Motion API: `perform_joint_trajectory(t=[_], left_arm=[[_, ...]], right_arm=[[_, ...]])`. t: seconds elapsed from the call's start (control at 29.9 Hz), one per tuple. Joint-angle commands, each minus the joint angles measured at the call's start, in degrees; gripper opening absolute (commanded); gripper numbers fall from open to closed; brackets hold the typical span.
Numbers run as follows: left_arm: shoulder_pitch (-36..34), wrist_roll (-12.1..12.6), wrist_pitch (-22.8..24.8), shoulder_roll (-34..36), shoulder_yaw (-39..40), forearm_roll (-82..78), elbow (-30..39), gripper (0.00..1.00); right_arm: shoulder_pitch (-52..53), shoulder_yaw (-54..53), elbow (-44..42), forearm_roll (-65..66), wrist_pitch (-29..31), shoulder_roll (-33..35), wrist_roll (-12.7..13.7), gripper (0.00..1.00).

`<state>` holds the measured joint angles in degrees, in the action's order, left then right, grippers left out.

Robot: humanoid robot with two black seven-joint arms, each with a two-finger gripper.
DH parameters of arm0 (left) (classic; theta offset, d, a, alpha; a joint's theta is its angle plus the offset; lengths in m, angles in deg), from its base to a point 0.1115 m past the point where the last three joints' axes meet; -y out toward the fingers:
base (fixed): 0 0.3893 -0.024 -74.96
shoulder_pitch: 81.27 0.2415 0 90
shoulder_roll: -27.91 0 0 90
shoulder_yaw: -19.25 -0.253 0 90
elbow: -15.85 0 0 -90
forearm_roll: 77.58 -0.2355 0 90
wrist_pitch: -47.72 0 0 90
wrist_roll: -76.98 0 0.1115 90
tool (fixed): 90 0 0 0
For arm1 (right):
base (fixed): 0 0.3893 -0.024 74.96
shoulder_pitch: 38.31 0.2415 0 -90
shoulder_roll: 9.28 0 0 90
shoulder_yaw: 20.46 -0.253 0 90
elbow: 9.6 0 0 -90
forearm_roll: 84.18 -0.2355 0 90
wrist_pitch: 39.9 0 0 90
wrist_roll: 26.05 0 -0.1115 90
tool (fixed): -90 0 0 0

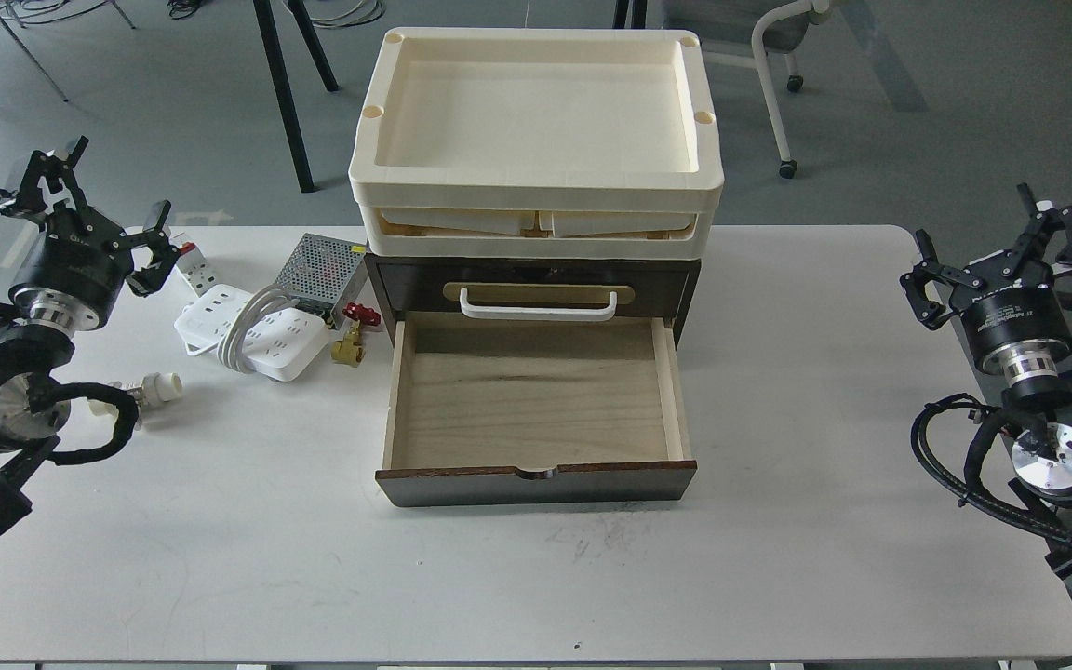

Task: Put charging cable into cabinet
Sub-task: 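Move the left gripper toward the white coiled charging cable, then lower the left gripper onto the white charging cable and grasp it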

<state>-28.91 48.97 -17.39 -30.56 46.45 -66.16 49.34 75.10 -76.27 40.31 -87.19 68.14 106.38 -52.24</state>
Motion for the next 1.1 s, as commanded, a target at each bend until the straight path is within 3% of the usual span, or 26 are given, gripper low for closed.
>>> perform_joint_trajectory(t=[0.0,0.33,0.6,0.74,0.87,1.07], left_arm=[[-0.3,0.0,0.4,-0.7,0.0,0.0,-0.4,1.00],[-2.5,0.0,3.1,0.8,-0.8,-0.8,0.8,1.00],[-8.9,0.0,1.6,7.8,-0.7,-27.8,4.9,0.99],[-11.2,0.0,-1.9,13.3,-0.7,-45.7,11.6,0.99],[-11.0,0.0,-9.6,16.3,-0.8,-70.5,17.5,0.97],[-10.0,0.0,-20.9,15.6,-4.5,-99.9,17.7,0.93]], right_arm=[[0.0,-0.2,0.4,-0.2,-0.6,0.0,-0.2,1.00],[-0.1,0.0,0.6,-0.1,-0.6,-0.5,-0.3,1.00],[-0.1,0.6,0.6,-0.1,-0.7,-0.5,-0.4,1.00],[-0.1,0.7,0.6,0.0,-0.6,-0.5,-0.4,1.00],[-0.1,0.8,0.7,0.0,-0.6,-0.5,-0.4,1.00],[-0.1,0.9,0.7,0.0,-0.6,-0.5,-0.4,1.00]])
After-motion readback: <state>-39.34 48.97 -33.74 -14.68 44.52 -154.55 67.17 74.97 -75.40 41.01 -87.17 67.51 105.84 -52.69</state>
